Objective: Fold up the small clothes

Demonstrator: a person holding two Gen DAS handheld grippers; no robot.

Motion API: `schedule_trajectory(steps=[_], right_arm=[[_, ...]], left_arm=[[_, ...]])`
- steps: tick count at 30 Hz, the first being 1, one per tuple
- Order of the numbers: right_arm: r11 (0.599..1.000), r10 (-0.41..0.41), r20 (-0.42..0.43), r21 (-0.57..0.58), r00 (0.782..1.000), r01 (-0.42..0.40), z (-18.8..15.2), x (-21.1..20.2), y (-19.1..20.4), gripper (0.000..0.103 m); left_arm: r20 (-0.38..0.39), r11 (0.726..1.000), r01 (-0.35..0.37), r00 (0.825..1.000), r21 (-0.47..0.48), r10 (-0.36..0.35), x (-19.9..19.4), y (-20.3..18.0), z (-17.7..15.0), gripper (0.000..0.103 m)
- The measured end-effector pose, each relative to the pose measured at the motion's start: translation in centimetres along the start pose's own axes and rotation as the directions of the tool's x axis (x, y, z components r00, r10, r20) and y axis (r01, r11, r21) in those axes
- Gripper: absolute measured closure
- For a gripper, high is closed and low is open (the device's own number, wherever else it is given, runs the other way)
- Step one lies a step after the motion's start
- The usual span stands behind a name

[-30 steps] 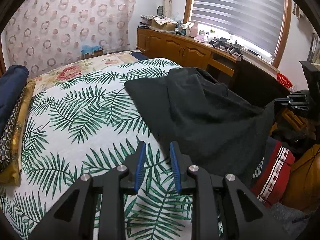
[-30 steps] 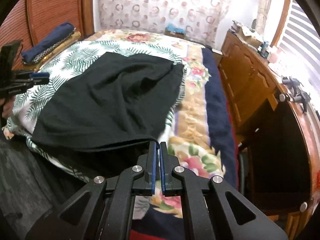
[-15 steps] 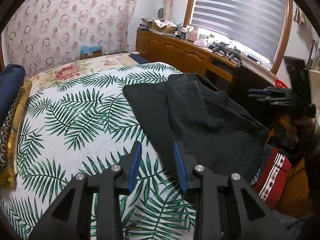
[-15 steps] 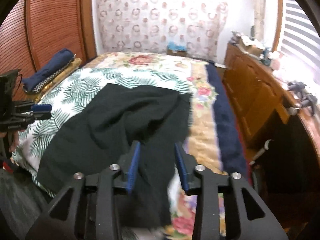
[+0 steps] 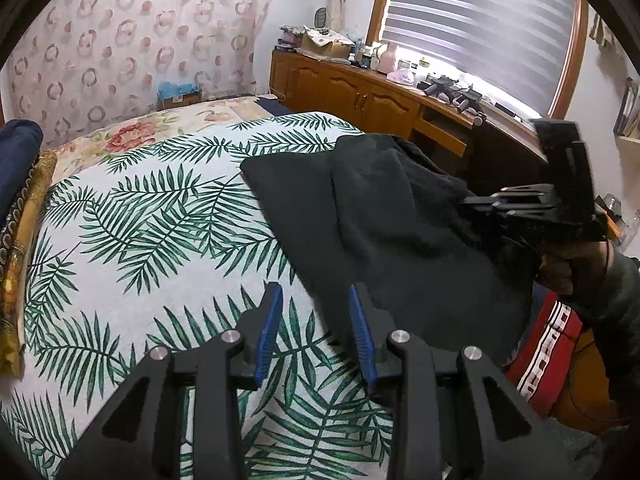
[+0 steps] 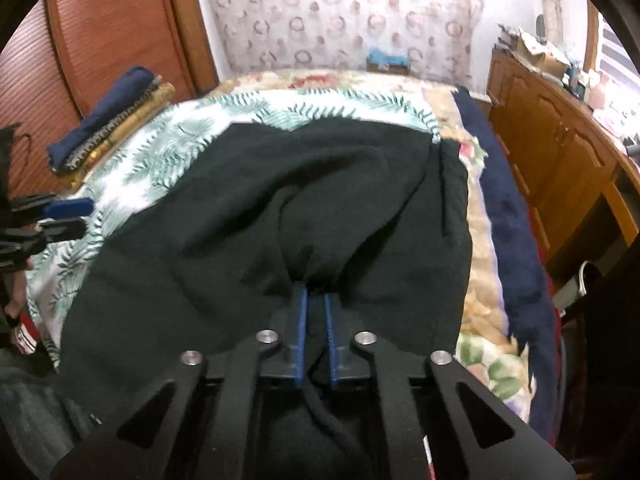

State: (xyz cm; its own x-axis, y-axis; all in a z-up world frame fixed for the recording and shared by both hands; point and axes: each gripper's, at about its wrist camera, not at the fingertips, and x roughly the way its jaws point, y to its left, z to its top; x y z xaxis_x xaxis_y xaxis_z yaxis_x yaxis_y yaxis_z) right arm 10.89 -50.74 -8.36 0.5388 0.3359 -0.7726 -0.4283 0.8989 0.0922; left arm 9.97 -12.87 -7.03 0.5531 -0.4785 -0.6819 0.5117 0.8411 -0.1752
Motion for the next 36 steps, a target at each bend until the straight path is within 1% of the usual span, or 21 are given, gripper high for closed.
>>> schedule_trajectory(steps=[1, 4, 5, 6, 8, 10, 11, 13, 16, 18, 19, 20, 21, 22, 24, 25, 27, 30, 33, 36], right_arm=[[1.0, -0.003, 0.018, 0.001, 1.0, 0.003, 0.0, -0.6, 0.0, 0.1], [0.999, -0.045, 0.074, 0.022, 0.996, 0.043, 0.1, -3.0, -0.4, 0.1], [0.997, -0.078, 0.094, 0.032, 0.993, 0.076, 0.0, -4.1, -0.7, 0.1], [0.995, -0.092, 0.099, 0.041, 0.991, 0.089, 0.0, -4.8, -1.0, 0.1], [0.991, -0.127, 0.093, 0.043, 0.988, 0.124, -0.4, -5.7, -1.4, 0.1], [0.988, -0.151, 0.067, 0.047, 0.986, 0.148, -0.7, -5.6, -1.9, 0.1], [0.987, -0.154, 0.045, 0.051, 0.987, 0.152, -0.7, -5.2, -2.2, 0.1], [0.986, -0.162, 0.028, 0.047, 0.986, 0.161, -0.6, -4.6, -2.3, 0.1], [0.987, -0.152, 0.038, 0.05, 0.988, 0.15, 0.0, -4.8, -2.5, 0.096], [0.987, -0.155, 0.06, 0.047, 0.986, 0.153, 0.7, -5.5, -2.7, 0.092], [0.986, -0.164, 0.073, 0.043, 0.984, 0.161, 1.2, -5.9, -2.9, 0.088], [0.986, -0.168, 0.088, 0.037, 0.982, 0.165, 1.7, -6.1, -2.9, 0.078], [0.985, -0.172, 0.1, 0.036, 0.98, 0.169, 2.1, -6.4, -3.1, 0.07], [0.984, -0.178, 0.11, 0.035, 0.978, 0.175, 2.5, -6.6, -3.3, 0.059], [0.982, -0.191, 0.132, 0.033, 0.973, 0.188, 3.7, -6.5, -3.9, 0.057], [0.981, -0.194, 0.133, 0.028, 0.972, 0.192, 4.5, -5.9, -4.3, 0.054], [0.981, -0.195, 0.118, 0.027, 0.974, 0.194, 5.7, -4.5, -4.9, 0.053], [0.985, -0.172, 0.068, 0.02, 0.983, 0.171, 7.2, -0.9, -5.7, 0.051], [0.988, -0.153, 0.023, 0.028, 0.988, 0.152, 8.2, 2.4, -6.4, 0.051], [0.986, -0.157, -0.012, 0.045, 0.987, 0.158, 8.7, 5.1, -7.5, 0.049]], left_arm=[[0.0, 1.0, 0.001, 1.0, -0.002, -0.001, 0.0, 0.1, 0.0, 0.07], [0.004, 1.0, 0.002, 1.0, -0.009, -0.002, -0.1, 0.3, 0.2, 0.07], [0.007, 1.0, 0.004, 1.0, -0.013, -0.004, -0.1, 0.4, 0.3, 0.07], [0.01, 1.0, 0.006, 1.0, -0.016, -0.006, -0.1, 0.6, 0.4, 0.07], [0.013, 1.0, 0.007, 1.0, -0.018, -0.006, 0.1, 0.8, 0.9, 0.07], [0.013, 1.0, 0.005, 1.0, -0.018, -0.005, 0.4, 1.1, 1.6, 0.07], [0.009, 1.0, 0.006, 1.0, -0.018, -0.006, 0.7, 1.3, 2.0, 0.07], [-0.003, 1.0, 0.002, 1.0, -0.019, -0.002, 1.5, 1.7, 3.0, 0.07], [-0.016, 1.0, -0.013, 1.0, -0.012, 0.013, 2.9, 2.3, 4.8, 0.07], [-0.021, 1.0, -0.026, 0.999, 0.002, 0.026, 4.0, 2.7, 6.0, 0.07], [-0.023, 0.999, -0.031, 0.999, 0.008, 0.031, 4.5, 2.9, 6.5, 0.07], [-0.027, 0.999, -0.034, 0.999, 0.014, 0.034, 5.1, 3.1, 7.1, 0.07], [-0.033, 0.999, -0.04, 0.999, 0.019, 0.04, 5.8, 3.3, 7.6, 0.07], [-0.038, 0.999, -0.044, 0.998, 0.022, 0.045, 6.3, 3.5, 8.0, 0.07], [-0.049, 0.999, -0.049, 0.998, 0.021, 0.05, 7.7, 3.9, 8.8, 0.07], [-0.054, 0.999, -0.05, 0.997, 0.016, 0.051, 8.2, 4.1, 9.1, 0.07], [-0.068, 0.999, -0.049, 0.996, 0.008, 0.049, 9.6, 4.4, 9.8, 0.07], [-0.081, 0.999, -0.048, 0.996, -0.003, 0.047, 11.4, 4.9, 10.5, 0.07], [-0.098, 0.999, -0.048, 0.994, -0.022, 0.046, 12.9, 5.6, 11.0, 0.07], [-0.111, 0.998, -0.044, 0.993, -0.037, 0.04, 14.0, 6.3, 11.1, 0.07]])
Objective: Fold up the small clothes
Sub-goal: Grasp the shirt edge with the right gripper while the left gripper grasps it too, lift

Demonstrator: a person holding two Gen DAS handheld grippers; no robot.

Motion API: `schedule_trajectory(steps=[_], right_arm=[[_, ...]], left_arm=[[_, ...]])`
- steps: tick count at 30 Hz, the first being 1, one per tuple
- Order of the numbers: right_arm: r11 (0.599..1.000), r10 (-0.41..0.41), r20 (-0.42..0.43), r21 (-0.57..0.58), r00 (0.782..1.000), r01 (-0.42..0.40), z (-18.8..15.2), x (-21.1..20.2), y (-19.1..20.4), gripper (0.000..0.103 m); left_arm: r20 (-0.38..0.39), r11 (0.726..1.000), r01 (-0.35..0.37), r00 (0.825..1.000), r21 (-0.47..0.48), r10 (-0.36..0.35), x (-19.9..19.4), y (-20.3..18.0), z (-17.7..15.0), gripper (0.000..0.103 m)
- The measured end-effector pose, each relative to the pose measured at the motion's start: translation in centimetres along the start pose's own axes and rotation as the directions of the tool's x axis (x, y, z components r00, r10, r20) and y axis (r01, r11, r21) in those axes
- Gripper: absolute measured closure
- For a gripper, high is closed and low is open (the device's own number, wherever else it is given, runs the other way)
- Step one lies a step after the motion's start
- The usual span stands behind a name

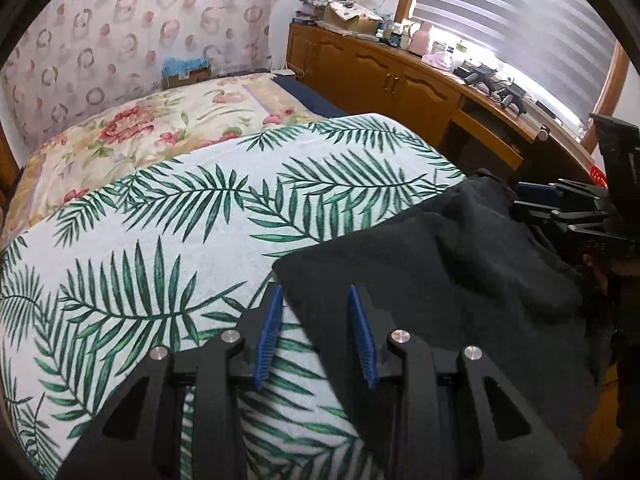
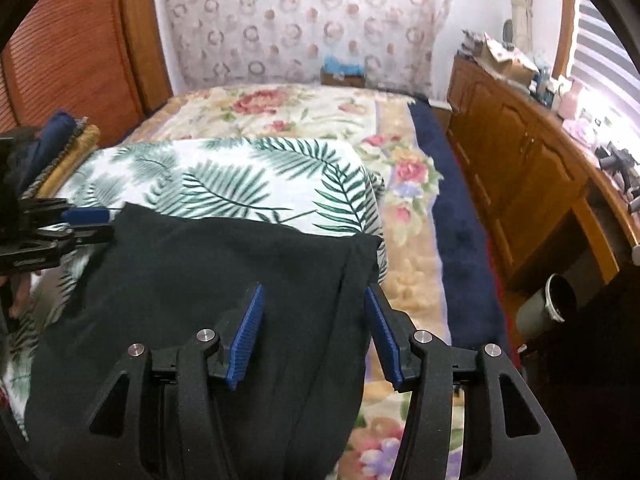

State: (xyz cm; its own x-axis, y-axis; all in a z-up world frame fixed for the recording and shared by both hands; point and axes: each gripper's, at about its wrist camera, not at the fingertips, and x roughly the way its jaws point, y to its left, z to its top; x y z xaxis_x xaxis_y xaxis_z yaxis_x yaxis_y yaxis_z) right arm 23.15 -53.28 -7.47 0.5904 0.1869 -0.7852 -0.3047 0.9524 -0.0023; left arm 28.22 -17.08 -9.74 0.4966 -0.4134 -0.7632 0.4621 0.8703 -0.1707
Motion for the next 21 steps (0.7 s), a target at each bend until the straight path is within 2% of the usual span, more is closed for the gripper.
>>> schedule_trajectory(steps=[7, 13, 15, 17, 19, 21], right_arm=[[1.0, 0.001, -0.047, 0.018, 0.999, 0.0, 0.3, 2.8, -1.4, 0.046], [1.0, 0.021, -0.029, 0.012, 0.999, -0.02, 0.4, 3.2, -1.4, 0.046], [0.999, 0.037, -0.025, 0.0, 0.999, -0.037, 0.5, 3.3, -1.3, 0.055], [0.998, 0.056, -0.021, -0.01, 0.998, -0.056, 0.6, 3.3, -1.0, 0.072], [0.997, 0.071, -0.019, -0.028, 0.997, -0.072, 0.6, 3.2, -0.6, 0.086], [0.996, 0.081, -0.02, -0.046, 0.997, -0.082, 0.7, 3.2, -0.1, 0.092]], left_arm=[[0.018, 1.0, 0.004, 1.0, 0.002, -0.004, 0.4, 0.4, 0.1, 0.07], [0.03, 0.999, -0.021, 0.999, 0.03, 0.02, 0.6, -0.1, 0.0, 0.07], [0.03, 1.0, -0.018, 0.999, 0.024, 0.018, 0.6, -0.1, 0.0, 0.07], [0.031, 1.0, -0.019, 0.999, 0.024, 0.018, 0.6, -0.1, 0.0, 0.07], [0.03, 1.0, -0.017, 0.999, 0.024, 0.016, 0.6, 0.0, 0.0, 0.07], [0.03, 1.0, 0.005, 1.0, 0.028, -0.006, 0.7, -0.2, 0.1, 0.073]])
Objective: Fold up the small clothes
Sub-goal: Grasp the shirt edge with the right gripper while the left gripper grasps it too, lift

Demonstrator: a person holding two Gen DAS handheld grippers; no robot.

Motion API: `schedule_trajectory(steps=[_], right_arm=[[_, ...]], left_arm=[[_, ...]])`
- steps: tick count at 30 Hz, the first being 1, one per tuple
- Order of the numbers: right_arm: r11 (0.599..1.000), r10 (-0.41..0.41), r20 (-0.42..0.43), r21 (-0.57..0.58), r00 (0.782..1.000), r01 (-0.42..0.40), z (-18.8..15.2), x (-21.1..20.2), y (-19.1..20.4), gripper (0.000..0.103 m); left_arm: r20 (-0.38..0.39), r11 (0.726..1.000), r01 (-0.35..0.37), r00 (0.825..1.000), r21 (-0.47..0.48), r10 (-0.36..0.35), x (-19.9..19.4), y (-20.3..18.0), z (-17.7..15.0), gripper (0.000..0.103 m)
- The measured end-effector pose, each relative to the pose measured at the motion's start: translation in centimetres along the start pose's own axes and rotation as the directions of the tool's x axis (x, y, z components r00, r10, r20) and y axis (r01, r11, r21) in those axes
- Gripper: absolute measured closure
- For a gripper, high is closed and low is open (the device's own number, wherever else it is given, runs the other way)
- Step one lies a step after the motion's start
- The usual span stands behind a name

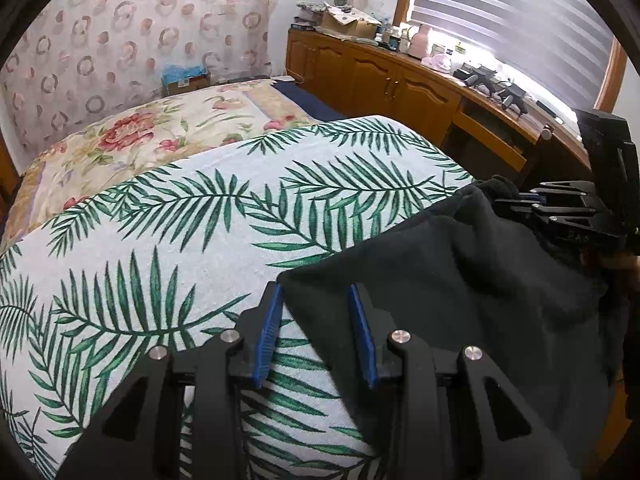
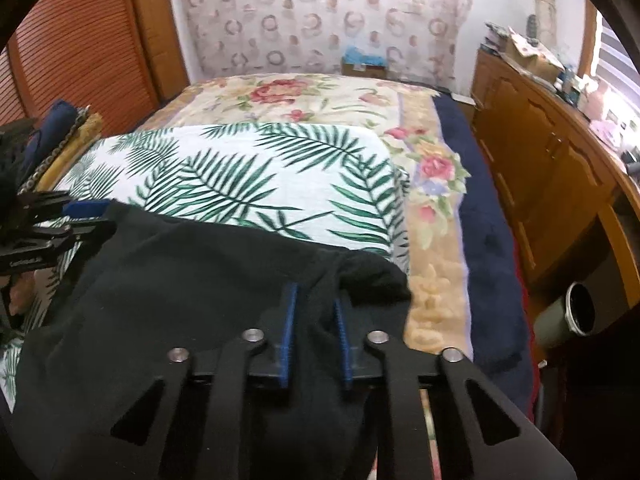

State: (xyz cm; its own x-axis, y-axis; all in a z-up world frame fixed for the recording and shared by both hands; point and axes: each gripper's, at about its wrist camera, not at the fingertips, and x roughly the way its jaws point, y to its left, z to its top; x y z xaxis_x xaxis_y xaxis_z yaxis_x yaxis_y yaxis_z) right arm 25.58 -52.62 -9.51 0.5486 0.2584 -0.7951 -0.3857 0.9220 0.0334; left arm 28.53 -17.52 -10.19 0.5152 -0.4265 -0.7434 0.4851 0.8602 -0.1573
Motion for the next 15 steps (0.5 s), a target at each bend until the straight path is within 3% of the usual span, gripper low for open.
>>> schedule_trajectory(steps=[3, 8, 11, 15], right_arm=[[0.999, 0.033, 0.012, 0.003, 0.999, -0.033, 0.0, -0.3, -0.1, 0.097], [0.999, 0.032, 0.123, 0.026, 0.992, -0.035, 0.4, -3.3, 0.0, 0.098], [1.0, 0.01, 0.214, 0.015, 0.977, -0.013, 1.2, -6.8, 0.8, 0.1], [1.0, -0.012, 0.319, -0.003, 0.948, 0.013, 1.8, -11.7, 2.4, 0.1]], left_arm=[[0.004, 0.999, 0.047, 0.999, -0.005, -0.047, -0.3, 0.1, -0.1, 0.097], [0.124, 0.994, 0.108, 0.987, -0.021, -0.105, -4.1, -0.4, 0.6, 0.1], [0.225, 0.994, 0.11, 0.968, -0.003, -0.107, -8.1, -1.5, 1.0, 0.101], [0.355, 0.994, 0.104, 0.928, 0.039, -0.111, -14.2, -3.2, 1.1, 0.101]])
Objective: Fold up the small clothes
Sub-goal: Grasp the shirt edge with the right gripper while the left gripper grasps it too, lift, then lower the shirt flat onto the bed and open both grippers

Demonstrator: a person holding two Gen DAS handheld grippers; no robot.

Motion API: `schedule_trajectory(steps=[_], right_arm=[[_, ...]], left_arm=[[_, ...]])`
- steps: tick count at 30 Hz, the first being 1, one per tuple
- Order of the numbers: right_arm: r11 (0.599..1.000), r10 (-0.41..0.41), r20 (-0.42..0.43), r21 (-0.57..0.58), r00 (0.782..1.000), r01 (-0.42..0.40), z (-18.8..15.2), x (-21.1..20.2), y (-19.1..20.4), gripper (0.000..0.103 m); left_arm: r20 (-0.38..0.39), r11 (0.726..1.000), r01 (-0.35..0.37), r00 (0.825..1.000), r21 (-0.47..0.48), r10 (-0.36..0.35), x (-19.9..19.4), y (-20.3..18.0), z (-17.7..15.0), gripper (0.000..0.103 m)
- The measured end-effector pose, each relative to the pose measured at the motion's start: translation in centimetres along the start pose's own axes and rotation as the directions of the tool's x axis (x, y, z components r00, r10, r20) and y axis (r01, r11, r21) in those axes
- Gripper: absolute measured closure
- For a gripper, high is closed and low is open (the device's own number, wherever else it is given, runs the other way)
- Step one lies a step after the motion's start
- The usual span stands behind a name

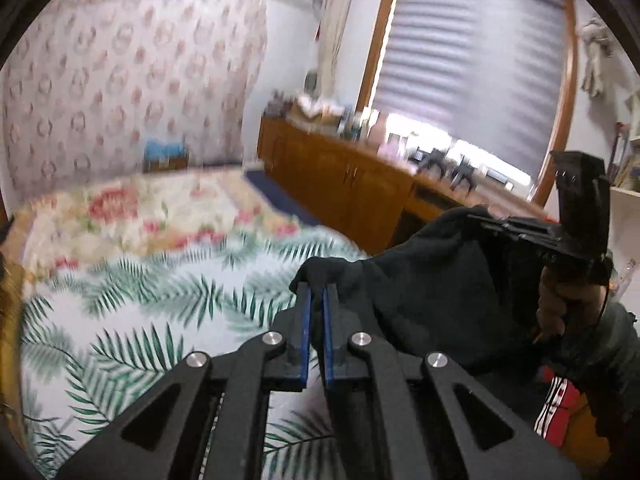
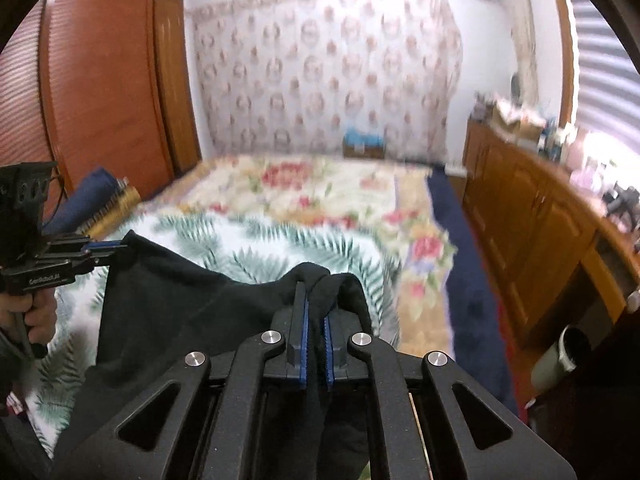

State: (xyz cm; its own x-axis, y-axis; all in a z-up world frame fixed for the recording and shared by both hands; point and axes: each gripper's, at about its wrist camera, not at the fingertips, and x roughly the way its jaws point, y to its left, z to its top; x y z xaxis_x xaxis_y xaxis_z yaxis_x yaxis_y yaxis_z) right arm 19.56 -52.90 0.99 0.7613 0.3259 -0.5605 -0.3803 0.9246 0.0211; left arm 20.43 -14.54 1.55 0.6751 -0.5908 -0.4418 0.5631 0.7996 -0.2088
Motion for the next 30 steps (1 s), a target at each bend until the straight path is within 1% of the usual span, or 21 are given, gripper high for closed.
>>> schedule_trajectory(steps=[4, 5, 7, 10, 13, 17, 20, 24, 28, 30], right_arm=[[0.999, -0.023, 0.119, -0.024, 0.993, 0.026, 1.7, -4.9, 1.9, 0.1], [0.999, -0.025, 0.156, -0.029, 0.987, 0.03, 2.2, -6.4, 2.6, 0.1], [0.999, -0.035, 0.204, -0.033, 0.978, 0.042, 2.9, -8.4, 3.5, 0.1], [0.998, -0.03, 0.271, -0.044, 0.962, 0.044, 4.0, -11.8, 5.1, 0.1], [0.996, -0.015, 0.342, -0.076, 0.94, 0.043, 5.5, -16.0, 7.4, 0.1], [0.992, 0.018, 0.408, -0.121, 0.913, 0.034, 7.3, -19.6, 10.1, 0.1], [0.99, 0.059, 0.44, -0.141, 0.896, 0.003, 8.0, -21.4, 11.6, 0.1], [0.983, 0.105, 0.46, -0.185, 0.882, -0.021, 8.6, -22.8, 13.9, 0.1], [0.976, 0.154, 0.458, -0.207, 0.876, -0.063, 8.8, -23.7, 15.2, 0.1], [0.971, 0.173, 0.448, -0.224, 0.877, -0.077, 9.0, -23.6, 15.8, 0.1]], left_arm=[[0.111, 0.999, -0.011, 0.994, 0.033, 0.007, -5.5, -2.0, 1.9, 0.101], [0.134, 0.999, -0.017, 0.991, 0.04, 0.011, -7.0, -2.4, 2.3, 0.101], [0.181, 0.998, -0.031, 0.983, 0.056, 0.021, -10.2, -3.2, 3.0, 0.101], [0.246, 0.996, -0.056, 0.969, 0.075, 0.036, -15.0, -4.2, 4.1, 0.101], [0.305, 0.993, -0.084, 0.951, 0.087, 0.053, -19.7, -4.5, 5.2, 0.101], [0.369, 0.986, -0.132, 0.925, 0.1, 0.087, -25.0, -4.7, 6.1, 0.101], [0.398, 0.981, -0.163, 0.911, 0.105, 0.108, -28.3, -4.5, 6.3, 0.101], [0.424, 0.974, -0.2, 0.895, 0.102, 0.14, -31.5, -3.6, 6.2, 0.101], [0.422, 0.973, -0.216, 0.892, 0.084, 0.162, -32.8, -2.1, 5.9, 0.101], [0.409, 0.967, -0.242, 0.892, 0.076, 0.191, -32.2, -1.0, 6.0, 0.101]])
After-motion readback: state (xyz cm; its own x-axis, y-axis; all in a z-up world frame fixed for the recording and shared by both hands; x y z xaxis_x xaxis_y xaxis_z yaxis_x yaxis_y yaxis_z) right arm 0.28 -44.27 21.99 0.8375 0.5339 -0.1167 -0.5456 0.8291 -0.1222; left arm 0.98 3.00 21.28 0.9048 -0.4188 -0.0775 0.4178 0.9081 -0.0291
